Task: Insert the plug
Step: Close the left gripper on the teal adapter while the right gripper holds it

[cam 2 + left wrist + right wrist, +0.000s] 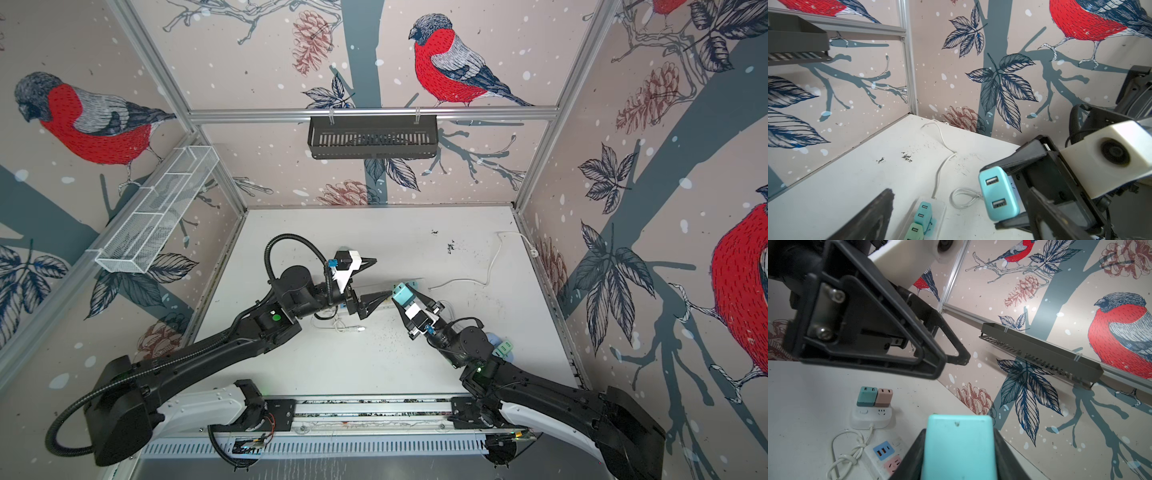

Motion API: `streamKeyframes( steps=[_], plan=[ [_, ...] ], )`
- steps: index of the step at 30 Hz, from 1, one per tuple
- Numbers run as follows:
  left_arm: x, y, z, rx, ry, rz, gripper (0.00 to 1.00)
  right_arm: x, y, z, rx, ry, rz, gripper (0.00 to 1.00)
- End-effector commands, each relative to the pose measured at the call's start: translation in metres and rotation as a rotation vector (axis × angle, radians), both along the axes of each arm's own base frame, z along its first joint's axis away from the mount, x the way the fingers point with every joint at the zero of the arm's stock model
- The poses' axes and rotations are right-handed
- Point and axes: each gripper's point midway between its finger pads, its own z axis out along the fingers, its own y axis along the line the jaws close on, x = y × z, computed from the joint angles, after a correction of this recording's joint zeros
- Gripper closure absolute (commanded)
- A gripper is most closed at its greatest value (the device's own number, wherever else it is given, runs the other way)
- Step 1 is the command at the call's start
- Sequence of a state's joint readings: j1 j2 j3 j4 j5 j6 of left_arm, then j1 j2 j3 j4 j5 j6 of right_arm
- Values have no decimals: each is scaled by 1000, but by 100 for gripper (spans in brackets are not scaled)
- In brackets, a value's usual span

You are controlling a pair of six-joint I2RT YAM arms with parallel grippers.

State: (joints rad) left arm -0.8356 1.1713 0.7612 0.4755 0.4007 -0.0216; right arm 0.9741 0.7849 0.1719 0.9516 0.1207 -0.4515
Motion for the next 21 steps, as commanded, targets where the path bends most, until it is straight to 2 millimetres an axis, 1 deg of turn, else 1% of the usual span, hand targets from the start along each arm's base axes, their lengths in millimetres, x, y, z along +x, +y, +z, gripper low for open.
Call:
streamKeyframes(
  steps=[1,5,8,10,11,14,17,21],
  plan=[
    [-13,-12,-4,51,-22,-79,2,-7,-1,18,23,-88,6,74],
    [-17,-25,-10,91,-4,-114,8,-9,0,23,32,-116,10,74],
    [-21,-32,-13,111,10,-156,21,-10,1,27,40,-131,13,75],
    [-21,-36,-14,120,19,-169,26,-11,3,28,35,-139,20,76],
    [-21,-38,-16,125,24,-170,28,-11,4,28,33,-142,21,76],
    [-20,-39,-18,138,30,-168,29,-10,6,27,30,-144,18,77],
    [-21,-41,-19,145,28,-176,38,-9,5,26,35,-150,7,77],
    [-22,-41,-20,148,26,-184,45,-6,1,29,57,-147,-19,78]
  ],
)
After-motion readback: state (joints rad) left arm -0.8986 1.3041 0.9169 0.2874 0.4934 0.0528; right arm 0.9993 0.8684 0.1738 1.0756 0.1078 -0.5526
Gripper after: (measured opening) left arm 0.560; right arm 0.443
